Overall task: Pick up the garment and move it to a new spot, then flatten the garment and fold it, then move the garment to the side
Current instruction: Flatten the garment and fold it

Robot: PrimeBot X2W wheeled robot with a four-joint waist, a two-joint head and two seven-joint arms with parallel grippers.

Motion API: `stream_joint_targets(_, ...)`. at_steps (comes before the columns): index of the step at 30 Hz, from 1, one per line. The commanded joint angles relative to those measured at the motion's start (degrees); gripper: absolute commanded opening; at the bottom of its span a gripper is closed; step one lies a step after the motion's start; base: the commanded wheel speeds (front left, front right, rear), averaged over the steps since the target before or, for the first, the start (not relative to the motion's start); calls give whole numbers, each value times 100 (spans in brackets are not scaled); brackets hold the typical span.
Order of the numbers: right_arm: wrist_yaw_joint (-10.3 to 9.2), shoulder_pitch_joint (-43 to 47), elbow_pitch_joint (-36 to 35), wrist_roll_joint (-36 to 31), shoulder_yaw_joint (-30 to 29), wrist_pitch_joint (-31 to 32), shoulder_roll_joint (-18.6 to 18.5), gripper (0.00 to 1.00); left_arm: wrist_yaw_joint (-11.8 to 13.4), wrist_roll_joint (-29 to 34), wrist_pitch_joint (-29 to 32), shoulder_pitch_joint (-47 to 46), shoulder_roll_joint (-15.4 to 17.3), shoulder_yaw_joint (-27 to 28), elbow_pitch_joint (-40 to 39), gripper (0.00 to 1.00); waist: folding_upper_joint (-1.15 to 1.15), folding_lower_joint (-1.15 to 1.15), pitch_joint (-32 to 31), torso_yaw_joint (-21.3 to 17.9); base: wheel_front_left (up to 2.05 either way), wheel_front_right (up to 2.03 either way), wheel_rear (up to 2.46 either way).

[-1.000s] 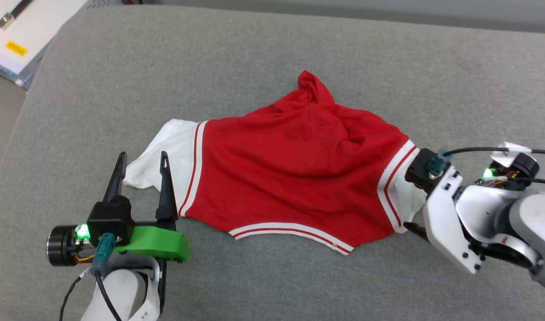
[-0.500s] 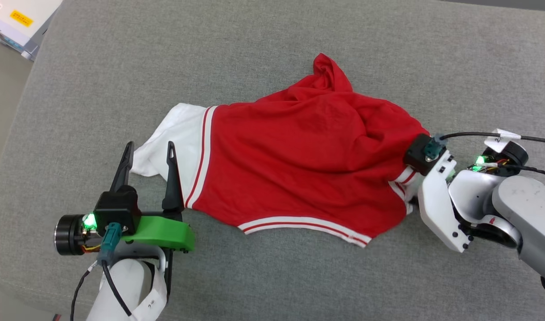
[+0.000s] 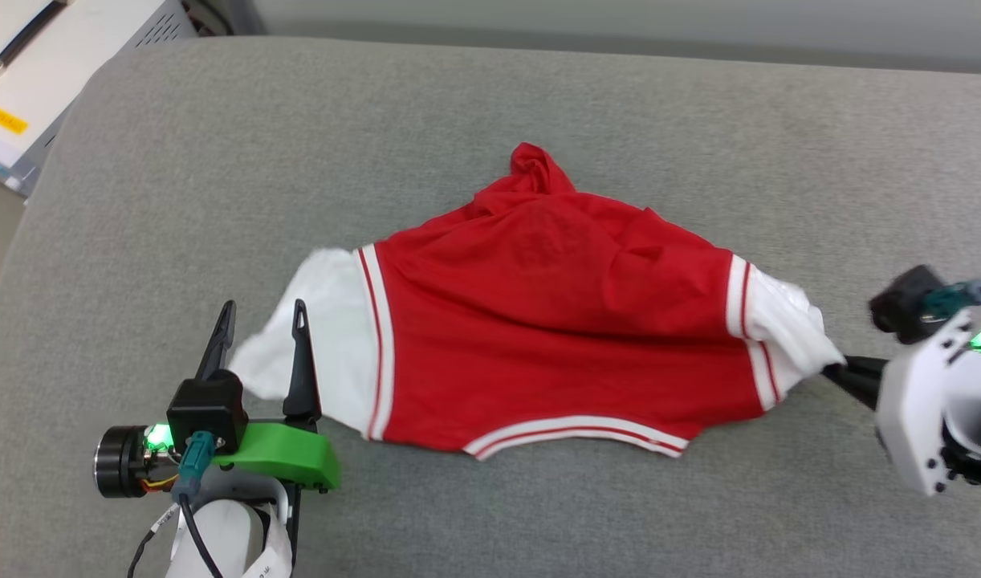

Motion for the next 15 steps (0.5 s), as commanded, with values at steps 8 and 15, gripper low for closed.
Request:
stream_joint_targets(8, -5, 1592, -219, 205, -2096, 227, -203, 0, -137, 137, -33, 145, -117, 102, 78, 100, 38, -1, -116, -278, 0, 0, 0)
stream_joint_targets(15, -5, 2036, 309, 124, -3252, 662, 134, 0, -231, 218, -33, 5, -205, 83, 175, 100, 38, -1, 113, -114, 0, 0, 0)
